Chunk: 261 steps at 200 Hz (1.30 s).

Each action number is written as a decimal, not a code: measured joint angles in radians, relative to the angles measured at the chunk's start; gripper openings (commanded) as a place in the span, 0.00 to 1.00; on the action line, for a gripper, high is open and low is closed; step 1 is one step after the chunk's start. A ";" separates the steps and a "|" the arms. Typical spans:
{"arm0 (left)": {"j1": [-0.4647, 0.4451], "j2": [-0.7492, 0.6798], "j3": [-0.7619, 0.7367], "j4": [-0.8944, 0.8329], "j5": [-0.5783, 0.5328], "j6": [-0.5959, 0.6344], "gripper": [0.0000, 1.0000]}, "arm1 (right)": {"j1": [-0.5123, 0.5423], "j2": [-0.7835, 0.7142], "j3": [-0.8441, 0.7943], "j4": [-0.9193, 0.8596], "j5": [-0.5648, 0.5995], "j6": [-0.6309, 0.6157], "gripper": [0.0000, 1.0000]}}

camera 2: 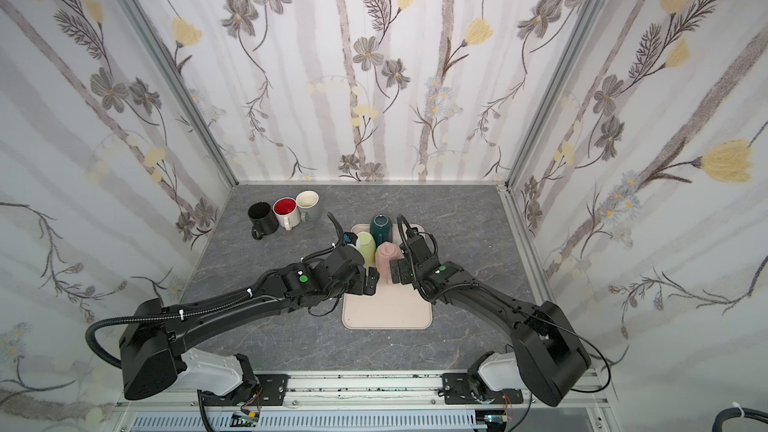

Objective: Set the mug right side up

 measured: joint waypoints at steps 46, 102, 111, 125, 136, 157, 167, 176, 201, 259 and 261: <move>0.001 0.083 0.036 0.002 0.047 -0.013 1.00 | -0.012 -0.267 -0.141 0.020 -0.042 0.032 1.00; -0.029 0.206 0.121 0.007 0.052 -0.067 0.97 | -0.043 -0.605 -0.341 0.045 -0.071 0.090 1.00; -0.032 0.223 0.131 0.011 0.047 -0.075 0.96 | -0.048 -0.658 -0.368 0.046 -0.072 0.104 1.00; -0.031 0.252 0.148 0.015 0.035 -0.092 0.76 | -0.053 -0.732 -0.402 0.051 -0.097 0.116 1.00; -0.030 0.279 0.162 0.022 0.030 -0.095 0.71 | -0.053 -0.782 -0.425 0.054 -0.121 0.125 1.00; -0.034 0.326 0.190 0.032 0.022 -0.096 0.69 | -0.053 -0.869 -0.460 0.054 -0.168 0.146 1.00; -0.034 0.348 0.204 0.034 0.019 -0.098 0.69 | -0.054 -0.911 -0.475 0.056 -0.188 0.150 1.00; -0.035 0.365 0.217 0.035 0.018 -0.099 0.69 | -0.054 -0.940 -0.485 0.057 -0.205 0.158 1.00; -0.035 0.419 0.267 0.038 0.007 -0.104 0.62 | -0.055 -1.011 -0.517 0.051 -0.232 0.184 1.00; -0.035 0.525 0.368 0.018 -0.011 -0.142 0.48 | -0.056 -1.088 -0.568 0.026 -0.261 0.237 1.00; -0.035 0.526 0.369 0.016 -0.011 -0.142 0.48 | -0.056 -1.089 -0.569 0.026 -0.261 0.237 1.00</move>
